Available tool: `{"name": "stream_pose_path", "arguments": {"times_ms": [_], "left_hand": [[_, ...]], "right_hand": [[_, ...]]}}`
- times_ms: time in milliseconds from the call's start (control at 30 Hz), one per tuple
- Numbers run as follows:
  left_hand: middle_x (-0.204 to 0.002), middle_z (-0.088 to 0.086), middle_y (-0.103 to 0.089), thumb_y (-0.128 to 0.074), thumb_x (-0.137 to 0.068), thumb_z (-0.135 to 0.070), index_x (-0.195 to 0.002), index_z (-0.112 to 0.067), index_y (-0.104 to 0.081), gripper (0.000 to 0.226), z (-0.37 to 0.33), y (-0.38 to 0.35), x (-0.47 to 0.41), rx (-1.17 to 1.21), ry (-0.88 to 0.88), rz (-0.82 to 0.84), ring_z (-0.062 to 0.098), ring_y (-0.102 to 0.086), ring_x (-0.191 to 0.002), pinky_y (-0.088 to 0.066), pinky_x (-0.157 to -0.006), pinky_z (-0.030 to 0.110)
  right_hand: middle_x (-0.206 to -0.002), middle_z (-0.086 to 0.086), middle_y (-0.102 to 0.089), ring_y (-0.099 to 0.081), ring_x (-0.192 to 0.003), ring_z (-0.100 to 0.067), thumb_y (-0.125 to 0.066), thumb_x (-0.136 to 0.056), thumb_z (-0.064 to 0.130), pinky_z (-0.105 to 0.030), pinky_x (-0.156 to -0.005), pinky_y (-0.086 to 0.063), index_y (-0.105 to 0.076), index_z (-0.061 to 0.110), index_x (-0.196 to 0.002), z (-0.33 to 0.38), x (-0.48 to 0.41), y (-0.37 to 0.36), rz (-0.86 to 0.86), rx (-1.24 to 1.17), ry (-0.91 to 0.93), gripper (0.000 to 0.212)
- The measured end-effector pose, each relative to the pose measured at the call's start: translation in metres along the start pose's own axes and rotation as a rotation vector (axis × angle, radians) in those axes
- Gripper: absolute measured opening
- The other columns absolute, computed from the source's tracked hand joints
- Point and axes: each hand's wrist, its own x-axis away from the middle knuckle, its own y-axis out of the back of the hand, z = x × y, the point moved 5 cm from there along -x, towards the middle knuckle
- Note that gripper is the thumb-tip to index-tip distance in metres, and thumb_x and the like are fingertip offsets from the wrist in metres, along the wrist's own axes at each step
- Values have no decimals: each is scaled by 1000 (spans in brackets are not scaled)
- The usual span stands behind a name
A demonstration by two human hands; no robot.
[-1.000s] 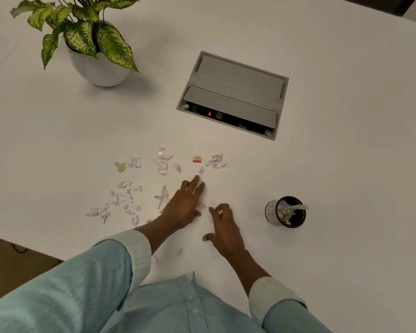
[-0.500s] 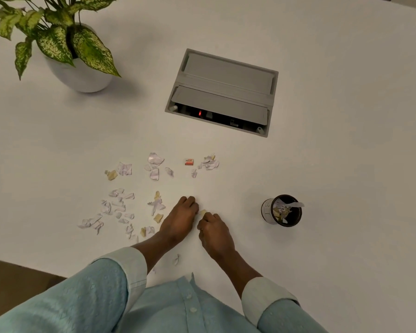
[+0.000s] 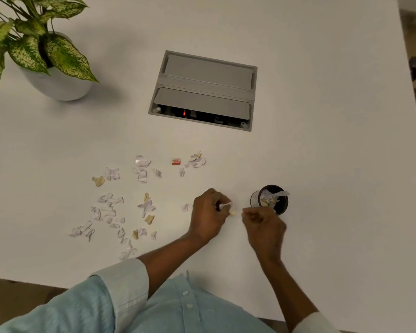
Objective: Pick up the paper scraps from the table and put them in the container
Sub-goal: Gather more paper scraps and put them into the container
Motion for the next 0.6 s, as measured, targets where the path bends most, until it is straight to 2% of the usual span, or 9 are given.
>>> {"name": "stream_pose_path", "arguments": {"times_ms": [67, 100, 233, 333, 467, 533, 600], "left_hand": [[-84, -4, -67, -79, -85, -9, -85, -17, -75, 8, -23, -14, -7, 34, -35, 22, 10, -66, -71, -57, -63, 32], [-84, -4, -67, -79, -85, -10, -85, -17, -76, 8, -34, -21, -11, 39, -51, 34, 10, -65, -70, -57, -63, 32], [-85, 0, -69, -78, -85, -10, -89, -13, -78, 5, -65, -51, -23, 12, -112, 101, 11, -61, -72, -51, -64, 29], [-97, 6, -74, -70, -85, -11, -105, -11, -76, 21, -78, -68, -29, -19, -129, 207, 18, -67, -84, -55, -74, 35], [-122, 13, -71, -63, -86, 0, -131, -5, -65, 45, -91, -72, -23, -70, -212, 306, 30, -67, -109, -54, -95, 40], [-135, 9, -66, -63, -88, 1, -137, -9, -60, 50, -88, -69, -16, -121, -243, 312, 28, -61, -121, -50, -103, 41], [-139, 3, -62, -65, -88, -4, -138, -14, -58, 52, -76, -61, -9, -157, -257, 303, 24, -57, -127, -50, -104, 41]], "right_hand": [[-78, 8, -71, -65, -65, -4, -84, -76, 7, -4, -68, -42, -79, 20, -79, 5, -13, 28, -108, 16, 5, 14], [-78, 6, -71, -66, -66, -7, -83, -77, 9, -5, -68, -42, -79, 19, -79, 5, -19, 38, -150, 32, 7, 11], [-89, 0, -72, -68, -75, -15, -77, -78, 4, -26, -72, -55, -77, 14, -89, 0, -38, 54, -191, 62, -11, 15], [-95, -2, -74, -70, -81, -18, -74, -82, 4, -34, -76, -58, -74, 14, -99, -3, -45, 59, -191, 88, -16, 19], [-96, -1, -77, -71, -82, -24, -60, -84, -5, -32, -69, -56, -72, 18, -105, -9, -46, 64, -210, 168, -47, 34], [-99, -1, -76, -70, -84, -24, -57, -83, -6, -31, -69, -53, -72, 18, -106, -7, -42, 64, -223, 196, -32, 37], [-99, -3, -73, -69, -85, -24, -57, -83, -8, -30, -69, -52, -71, 13, -103, 0, -35, 60, -231, 175, 59, 32]]}}
